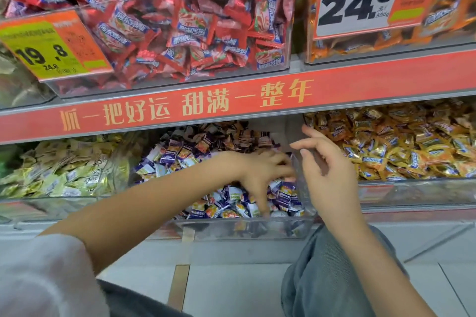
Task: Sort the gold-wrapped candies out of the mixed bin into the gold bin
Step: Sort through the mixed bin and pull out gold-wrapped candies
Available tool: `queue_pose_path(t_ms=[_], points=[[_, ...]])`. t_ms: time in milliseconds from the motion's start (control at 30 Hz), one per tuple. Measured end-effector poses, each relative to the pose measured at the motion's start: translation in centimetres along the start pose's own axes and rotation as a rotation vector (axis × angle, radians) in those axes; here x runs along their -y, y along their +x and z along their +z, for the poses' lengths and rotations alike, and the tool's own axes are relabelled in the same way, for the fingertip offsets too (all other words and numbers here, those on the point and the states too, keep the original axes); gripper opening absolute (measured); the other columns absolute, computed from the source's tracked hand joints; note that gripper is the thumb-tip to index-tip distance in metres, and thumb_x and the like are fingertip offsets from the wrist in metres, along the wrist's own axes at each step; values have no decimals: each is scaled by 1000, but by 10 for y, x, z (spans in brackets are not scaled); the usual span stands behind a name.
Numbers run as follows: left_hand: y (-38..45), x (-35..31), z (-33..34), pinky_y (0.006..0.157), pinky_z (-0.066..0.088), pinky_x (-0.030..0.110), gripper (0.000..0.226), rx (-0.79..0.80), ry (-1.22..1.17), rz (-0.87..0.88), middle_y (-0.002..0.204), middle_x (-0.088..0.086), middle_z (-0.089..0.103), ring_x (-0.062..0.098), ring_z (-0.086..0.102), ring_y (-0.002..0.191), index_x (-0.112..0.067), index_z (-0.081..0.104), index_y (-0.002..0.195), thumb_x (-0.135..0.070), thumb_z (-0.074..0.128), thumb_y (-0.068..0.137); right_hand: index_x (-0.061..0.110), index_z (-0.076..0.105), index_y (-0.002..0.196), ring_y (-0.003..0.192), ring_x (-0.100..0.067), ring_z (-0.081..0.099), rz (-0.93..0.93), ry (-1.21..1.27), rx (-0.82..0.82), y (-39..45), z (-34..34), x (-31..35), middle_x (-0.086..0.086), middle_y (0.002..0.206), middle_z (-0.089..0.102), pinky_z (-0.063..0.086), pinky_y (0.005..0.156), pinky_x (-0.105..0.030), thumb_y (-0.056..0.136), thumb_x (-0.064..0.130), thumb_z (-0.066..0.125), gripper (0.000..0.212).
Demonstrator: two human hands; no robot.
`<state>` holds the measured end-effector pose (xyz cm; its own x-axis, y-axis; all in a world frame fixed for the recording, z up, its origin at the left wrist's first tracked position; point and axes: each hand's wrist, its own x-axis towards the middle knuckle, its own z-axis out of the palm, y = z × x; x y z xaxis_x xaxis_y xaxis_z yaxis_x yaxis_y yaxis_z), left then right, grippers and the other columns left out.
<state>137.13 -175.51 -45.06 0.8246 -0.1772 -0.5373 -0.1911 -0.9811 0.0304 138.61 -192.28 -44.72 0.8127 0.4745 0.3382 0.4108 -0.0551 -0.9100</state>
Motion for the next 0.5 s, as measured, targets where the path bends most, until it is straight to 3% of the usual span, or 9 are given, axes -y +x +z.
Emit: queue_pose_path(t_ms=[100, 200, 333, 400, 500], points=[[-13, 11, 12, 101, 35, 47, 76, 23, 210, 72, 149, 3, 24, 30, 23, 130, -33, 40, 137, -56, 70, 72, 27, 65, 88, 119, 11, 44, -12, 22, 0, 0, 1, 0, 19, 127, 52, 33, 91, -2, 93, 2, 51, 29], [-28, 24, 6, 87, 44, 42, 61, 55, 301, 77, 143, 2, 32, 27, 30, 126, -29, 48, 131, -46, 69, 76, 29, 64, 86, 122, 6, 46, 2, 37, 2, 0, 4, 0, 27, 123, 49, 35, 97, -11, 93, 2, 52, 31], [-44, 37, 2, 72, 31, 30, 47, -4, 236, 46, 144, 1, 32, 24, 36, 120, -25, 52, 121, -36, 70, 79, 31, 63, 85, 120, 10, 44, -4, 54, 7, 1, 3, 1, 28, 122, 48, 35, 98, -13, 93, 2, 52, 32], [-50, 42, 2, 74, 33, 30, 40, -45, 164, 22, 142, 1, 34, 24, 39, 118, -25, 54, 114, -32, 70, 78, 30, 63, 87, 119, 13, 43, -9, 51, 17, 1, 2, 0, 30, 122, 48, 36, 99, -15, 93, 3, 52, 30], [-65, 49, 1, 95, 33, 36, 34, -161, 148, -27, 134, -1, 42, 22, 37, 120, -29, 55, 105, -38, 70, 76, 25, 65, 89, 121, 11, 44, -26, 53, 26, 2, 1, -3, 30, 122, 47, 37, 101, -19, 93, 4, 52, 25]])
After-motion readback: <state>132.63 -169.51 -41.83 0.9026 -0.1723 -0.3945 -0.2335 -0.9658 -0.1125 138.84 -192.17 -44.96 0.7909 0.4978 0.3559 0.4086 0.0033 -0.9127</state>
